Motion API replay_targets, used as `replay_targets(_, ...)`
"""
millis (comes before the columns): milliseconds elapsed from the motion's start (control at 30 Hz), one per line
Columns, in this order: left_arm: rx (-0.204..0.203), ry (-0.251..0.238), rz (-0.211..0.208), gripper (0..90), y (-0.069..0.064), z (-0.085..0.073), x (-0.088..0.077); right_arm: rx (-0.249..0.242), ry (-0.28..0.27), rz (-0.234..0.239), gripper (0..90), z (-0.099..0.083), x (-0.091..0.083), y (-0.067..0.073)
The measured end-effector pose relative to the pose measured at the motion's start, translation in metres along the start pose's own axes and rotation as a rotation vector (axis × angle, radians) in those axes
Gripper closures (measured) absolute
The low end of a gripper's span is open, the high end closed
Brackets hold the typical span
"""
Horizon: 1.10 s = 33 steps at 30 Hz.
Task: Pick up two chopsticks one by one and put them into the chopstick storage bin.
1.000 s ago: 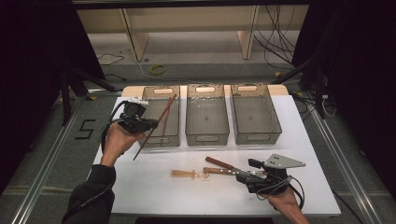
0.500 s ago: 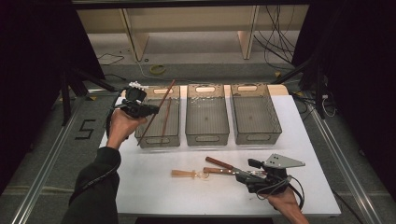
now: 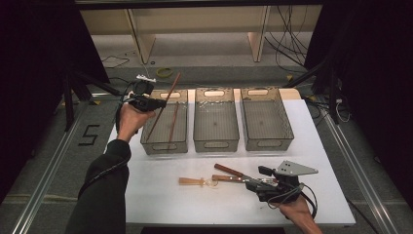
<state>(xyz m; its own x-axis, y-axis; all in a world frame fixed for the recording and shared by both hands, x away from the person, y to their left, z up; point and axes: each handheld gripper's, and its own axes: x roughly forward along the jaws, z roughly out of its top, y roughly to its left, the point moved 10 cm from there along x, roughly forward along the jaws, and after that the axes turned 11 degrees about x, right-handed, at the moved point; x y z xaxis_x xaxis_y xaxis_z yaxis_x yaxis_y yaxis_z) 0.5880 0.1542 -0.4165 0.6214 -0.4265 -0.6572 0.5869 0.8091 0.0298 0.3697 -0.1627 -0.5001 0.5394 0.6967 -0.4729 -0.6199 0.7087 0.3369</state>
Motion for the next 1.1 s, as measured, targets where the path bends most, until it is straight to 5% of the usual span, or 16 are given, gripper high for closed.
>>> replay_targets(433,-0.05,-0.02,0.033,84.1,0.016,-0.01,0.018,0.001,0.005,0.006,24.0,-0.001,0.0,0.001)
replay_targets(1100,-0.109,0.011,0.033,83.9,0.02,-0.037,0.041,0.001,0.001,0.009,24.0,0.0,0.001,0.0)
